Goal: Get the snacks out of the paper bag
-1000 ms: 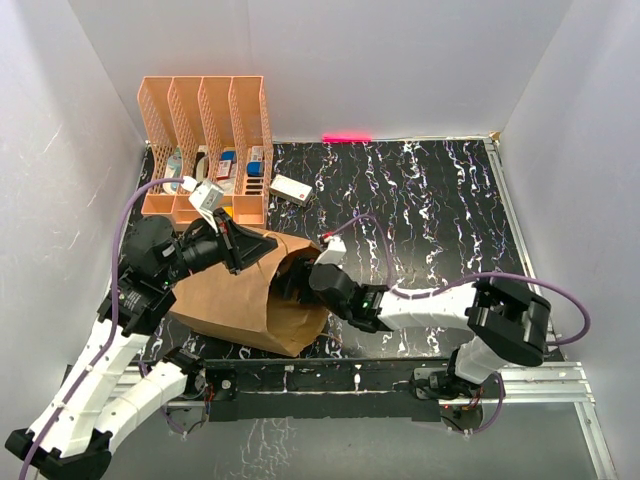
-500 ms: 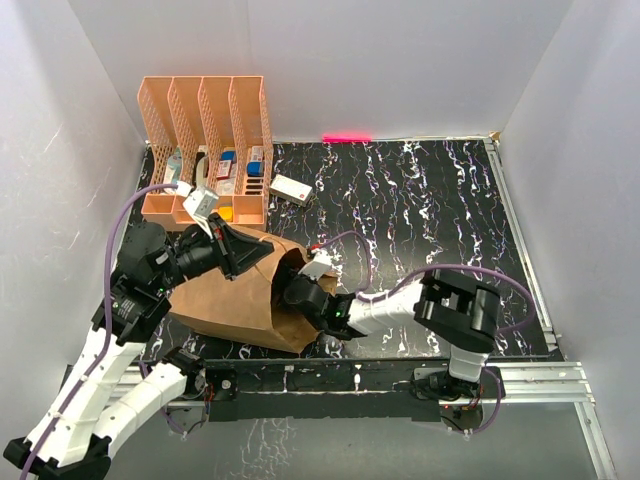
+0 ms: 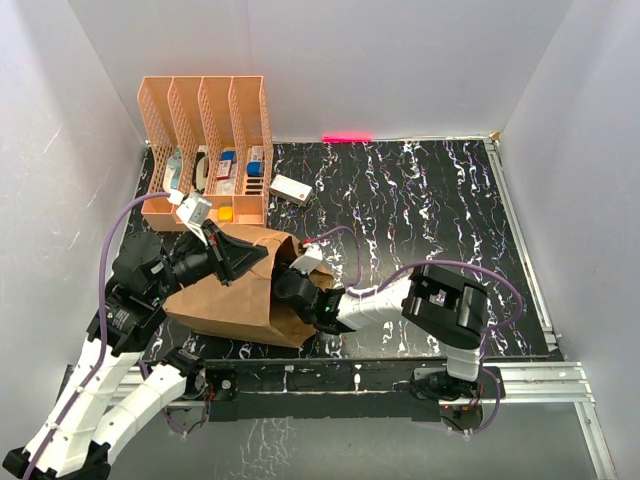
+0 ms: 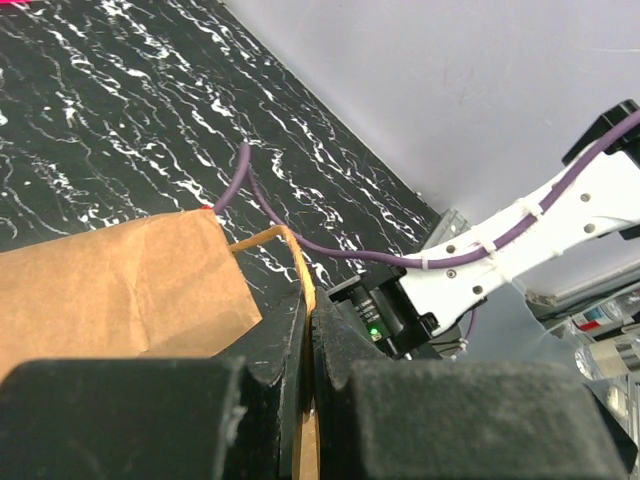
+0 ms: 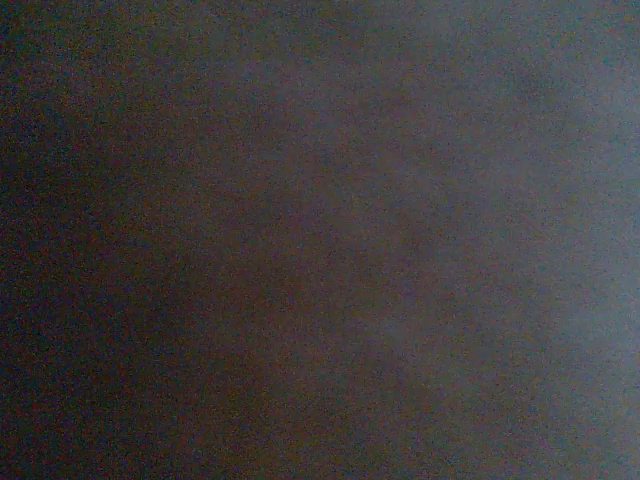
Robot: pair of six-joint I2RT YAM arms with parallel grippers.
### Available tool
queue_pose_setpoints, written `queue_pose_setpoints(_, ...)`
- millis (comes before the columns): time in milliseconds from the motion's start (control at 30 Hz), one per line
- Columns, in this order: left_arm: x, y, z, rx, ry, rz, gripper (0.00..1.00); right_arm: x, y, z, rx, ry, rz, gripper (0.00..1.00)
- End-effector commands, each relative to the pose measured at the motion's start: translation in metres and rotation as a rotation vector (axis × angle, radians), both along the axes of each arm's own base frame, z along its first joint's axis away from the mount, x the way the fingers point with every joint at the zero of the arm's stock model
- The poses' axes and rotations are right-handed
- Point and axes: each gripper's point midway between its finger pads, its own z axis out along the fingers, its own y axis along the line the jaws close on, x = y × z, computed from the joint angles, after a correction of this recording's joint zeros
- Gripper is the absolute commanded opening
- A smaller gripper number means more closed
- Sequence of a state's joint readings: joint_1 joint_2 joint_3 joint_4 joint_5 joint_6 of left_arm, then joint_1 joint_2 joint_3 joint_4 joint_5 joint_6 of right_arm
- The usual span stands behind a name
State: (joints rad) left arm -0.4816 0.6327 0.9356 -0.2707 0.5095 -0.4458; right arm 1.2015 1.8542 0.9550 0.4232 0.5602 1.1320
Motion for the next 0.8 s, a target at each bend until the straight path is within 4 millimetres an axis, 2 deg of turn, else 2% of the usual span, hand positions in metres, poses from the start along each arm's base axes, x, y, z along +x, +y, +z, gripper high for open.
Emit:
queue_pose_setpoints(0, 0.007, 0.014, -0.003, 0.023, -0.002, 0.1, 0.0, 0.002, 0.006, 0.047, 0.047, -0.092, 0.031, 0.17)
queue_pose_setpoints(133, 0.01, 0.024, -0.008, 0.045, -0.007, 0.16, 0.0, -0.001, -0.007, 0.064, 0.046, -0.12, 0.036, 0.08)
queue_pose_setpoints(300, 0.009, 0.033, -0.011, 0.052, -0.015, 0.207, 0.0, -0.007, -0.025, 0.075, 0.041, -0.138, 0.035, 0.08)
queue_pose_setpoints(567, 0.01, 0.037, -0.01, 0.06, -0.026, 0.228, 0.0, -0.017, -0.054, 0.086, -0.003, -0.165, 0.05, 0.08)
queue_pose_setpoints(767, 0.014, 0.039, -0.012, 0.065, -0.022, 0.248, 0.0, -0.028, -0.07, 0.11, -0.01, -0.217, 0.107, 0.08)
